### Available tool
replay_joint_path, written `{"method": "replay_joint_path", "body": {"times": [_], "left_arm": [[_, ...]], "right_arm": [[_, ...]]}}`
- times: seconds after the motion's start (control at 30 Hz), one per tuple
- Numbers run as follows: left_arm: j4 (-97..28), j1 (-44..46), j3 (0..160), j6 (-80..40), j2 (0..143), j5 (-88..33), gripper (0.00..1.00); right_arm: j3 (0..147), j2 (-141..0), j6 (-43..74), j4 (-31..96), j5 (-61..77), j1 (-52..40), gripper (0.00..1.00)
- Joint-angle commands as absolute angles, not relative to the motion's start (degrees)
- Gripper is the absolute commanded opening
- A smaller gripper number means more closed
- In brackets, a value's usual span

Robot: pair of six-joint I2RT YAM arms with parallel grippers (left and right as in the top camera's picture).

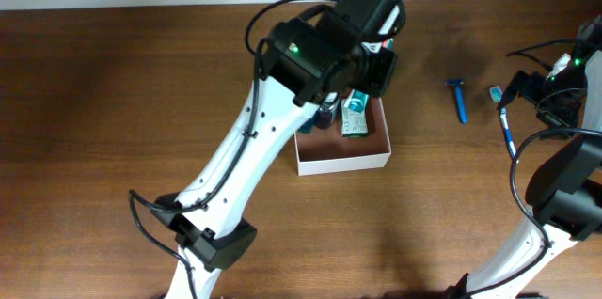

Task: Pack container
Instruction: 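Lift the toothpaste tube and drop it into the box's front, then withdraw the left gripper to the left and hover the right gripper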

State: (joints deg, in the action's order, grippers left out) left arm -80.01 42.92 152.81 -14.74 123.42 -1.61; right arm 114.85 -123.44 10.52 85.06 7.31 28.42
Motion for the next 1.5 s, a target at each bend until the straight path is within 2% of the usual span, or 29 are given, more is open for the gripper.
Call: {"method": "replay_joint_path", "body": {"times": [0.0,0.53,0.7,0.97,1.03,1.1,1.17,1.2,1.47], "left_arm": [[-79.0,43.1,151.6,-17.3,122.2,1.3,0.26],[-65.7,43.1,131.6,-17.7,122.2,1.3,0.26],[-64.6,42.7,130.7,-17.7,122.2,1.3,0.27],[-64.6,42.2,130.9,-17.7,121.5,1.3,0.44],[-65.0,42.0,131.3,-17.7,120.4,1.3,0.52],[-65.5,41.5,131.9,-17.7,119.0,1.3,0.67],[-66.3,40.6,132.4,-17.7,116.4,1.6,0.95],[-66.8,40.0,132.5,-17.7,115.1,1.9,0.99],[-77.8,30.9,132.5,-20.3,102.1,10.3,0.99]], "right_arm": [[114.6,-123.4,10.8,85.0,6.8,28.6,0.99],[114.6,-123.4,10.8,85.0,6.8,28.6,0.99],[114.6,-123.4,10.8,85.0,6.8,28.6,0.98],[114.6,-123.4,10.8,85.0,6.8,28.6,0.99],[114.6,-123.4,10.8,85.0,6.8,28.6,0.99],[114.6,-123.4,10.8,85.0,6.8,28.6,0.99],[114.6,-123.4,10.8,85.0,6.8,28.6,0.99],[114.6,-123.4,10.8,85.0,6.8,28.6,0.99],[114.6,-123.4,10.8,85.0,6.8,28.6,0.99]]}}
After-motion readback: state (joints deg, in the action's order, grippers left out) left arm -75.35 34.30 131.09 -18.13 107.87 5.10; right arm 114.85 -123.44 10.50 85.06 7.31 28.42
